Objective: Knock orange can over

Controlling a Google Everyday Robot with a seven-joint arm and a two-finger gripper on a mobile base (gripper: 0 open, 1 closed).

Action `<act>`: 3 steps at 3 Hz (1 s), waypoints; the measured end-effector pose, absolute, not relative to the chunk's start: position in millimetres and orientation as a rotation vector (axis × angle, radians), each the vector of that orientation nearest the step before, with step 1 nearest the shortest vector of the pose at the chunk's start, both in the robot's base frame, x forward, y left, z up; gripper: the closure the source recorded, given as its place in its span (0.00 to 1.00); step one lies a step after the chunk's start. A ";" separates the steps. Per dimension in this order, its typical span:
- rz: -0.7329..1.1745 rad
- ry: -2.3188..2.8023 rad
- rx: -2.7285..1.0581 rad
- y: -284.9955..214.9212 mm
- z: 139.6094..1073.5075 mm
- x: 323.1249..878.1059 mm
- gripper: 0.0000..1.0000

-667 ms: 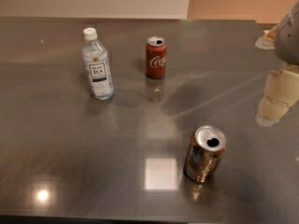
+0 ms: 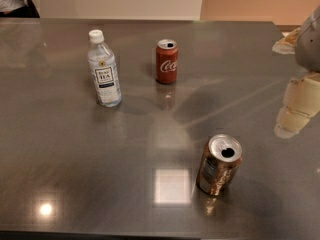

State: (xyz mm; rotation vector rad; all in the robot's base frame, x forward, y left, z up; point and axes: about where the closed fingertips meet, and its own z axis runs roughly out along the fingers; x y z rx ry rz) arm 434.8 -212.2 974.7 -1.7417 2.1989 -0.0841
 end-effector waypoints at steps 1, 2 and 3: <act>-0.030 2.135 -1.762 -203.8 968.2 423.8 0.00; 0.041 2.060 -1.803 -190.3 956.8 403.3 0.00; 0.123 2.005 -1.844 -173.6 942.5 386.6 0.00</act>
Offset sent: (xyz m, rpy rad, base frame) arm -0.0575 0.0358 -0.0369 0.1583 0.0138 0.1897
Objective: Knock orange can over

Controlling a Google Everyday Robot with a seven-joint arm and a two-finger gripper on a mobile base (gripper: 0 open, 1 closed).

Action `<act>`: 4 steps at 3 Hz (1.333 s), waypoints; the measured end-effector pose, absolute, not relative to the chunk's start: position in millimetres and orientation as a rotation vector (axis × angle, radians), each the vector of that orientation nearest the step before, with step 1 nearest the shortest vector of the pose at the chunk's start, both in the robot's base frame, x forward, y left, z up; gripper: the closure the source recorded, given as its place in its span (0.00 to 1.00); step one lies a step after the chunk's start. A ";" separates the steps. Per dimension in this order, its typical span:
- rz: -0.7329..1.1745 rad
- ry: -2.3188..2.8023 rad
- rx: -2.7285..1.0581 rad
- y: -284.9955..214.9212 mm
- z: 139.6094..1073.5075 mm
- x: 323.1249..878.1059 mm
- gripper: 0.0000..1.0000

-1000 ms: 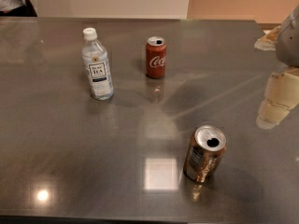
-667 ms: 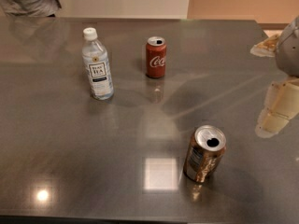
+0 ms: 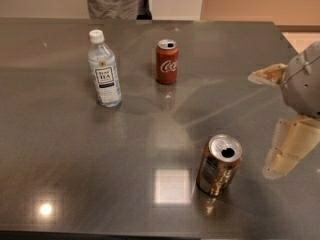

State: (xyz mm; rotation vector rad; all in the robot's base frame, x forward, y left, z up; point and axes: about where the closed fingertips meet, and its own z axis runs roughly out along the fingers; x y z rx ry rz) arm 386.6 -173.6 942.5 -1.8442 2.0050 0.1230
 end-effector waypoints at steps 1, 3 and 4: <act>0.203 1.953 -1.899 -156.2 928.1 371.8 0.00; 0.316 1.854 -1.961 -125.5 909.9 355.2 0.00; 0.347 1.830 -1.958 -117.0 904.6 354.5 0.00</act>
Offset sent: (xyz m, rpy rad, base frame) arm -0.0429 0.0532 -0.0382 0.1120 0.0918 0.1992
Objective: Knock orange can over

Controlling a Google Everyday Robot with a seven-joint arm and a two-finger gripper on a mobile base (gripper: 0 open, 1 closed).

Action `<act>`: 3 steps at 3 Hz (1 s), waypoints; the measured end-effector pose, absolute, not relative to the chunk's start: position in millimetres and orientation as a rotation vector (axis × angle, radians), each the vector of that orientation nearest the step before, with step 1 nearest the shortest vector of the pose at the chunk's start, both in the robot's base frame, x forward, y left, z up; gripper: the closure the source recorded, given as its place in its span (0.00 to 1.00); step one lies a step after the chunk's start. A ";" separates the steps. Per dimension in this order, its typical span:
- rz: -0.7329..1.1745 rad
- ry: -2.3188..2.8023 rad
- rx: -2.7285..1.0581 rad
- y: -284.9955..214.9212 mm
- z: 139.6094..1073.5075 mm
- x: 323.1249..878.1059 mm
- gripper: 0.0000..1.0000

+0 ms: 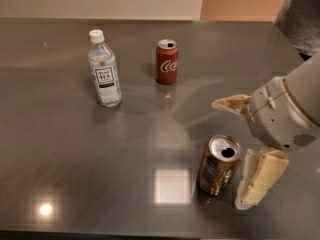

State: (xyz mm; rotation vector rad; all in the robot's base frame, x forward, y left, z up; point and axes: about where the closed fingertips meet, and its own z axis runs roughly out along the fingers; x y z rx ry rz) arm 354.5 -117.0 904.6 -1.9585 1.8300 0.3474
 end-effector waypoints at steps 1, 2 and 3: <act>0.372 1.825 -1.951 -112.7 898.2 355.8 0.00; 0.393 1.828 -1.937 -112.3 893.4 358.6 0.18; 0.420 1.809 -1.936 -107.6 893.5 356.7 0.41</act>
Offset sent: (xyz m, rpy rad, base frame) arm 0.0081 0.0028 -0.0186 0.0502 0.0366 -0.0132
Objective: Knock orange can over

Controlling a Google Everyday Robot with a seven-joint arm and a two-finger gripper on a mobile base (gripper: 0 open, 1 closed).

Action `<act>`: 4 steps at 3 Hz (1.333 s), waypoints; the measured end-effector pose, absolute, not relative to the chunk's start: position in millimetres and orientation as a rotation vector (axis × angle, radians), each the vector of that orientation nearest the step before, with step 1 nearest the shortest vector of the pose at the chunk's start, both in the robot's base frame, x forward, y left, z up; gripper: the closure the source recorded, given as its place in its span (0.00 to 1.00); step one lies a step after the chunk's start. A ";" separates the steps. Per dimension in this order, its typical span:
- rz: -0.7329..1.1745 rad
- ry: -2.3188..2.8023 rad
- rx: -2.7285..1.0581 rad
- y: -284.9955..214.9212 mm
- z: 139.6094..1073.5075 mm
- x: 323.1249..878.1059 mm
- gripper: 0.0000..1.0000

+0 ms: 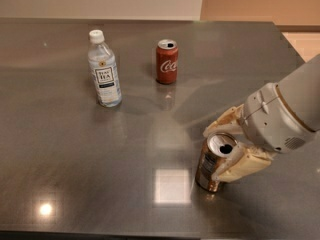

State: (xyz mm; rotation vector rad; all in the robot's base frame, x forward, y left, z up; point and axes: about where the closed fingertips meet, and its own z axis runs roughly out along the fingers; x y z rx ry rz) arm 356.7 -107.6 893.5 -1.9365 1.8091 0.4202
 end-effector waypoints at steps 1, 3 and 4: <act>0.442 1.785 -1.943 -102.4 896.3 352.9 0.64; 0.325 1.917 -1.881 -117.7 921.2 380.7 1.00; 0.168 2.019 -1.863 -134.5 945.6 406.1 1.00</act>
Offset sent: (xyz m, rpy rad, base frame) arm 0.0136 -0.0073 0.0178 -0.0305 0.0292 -0.0937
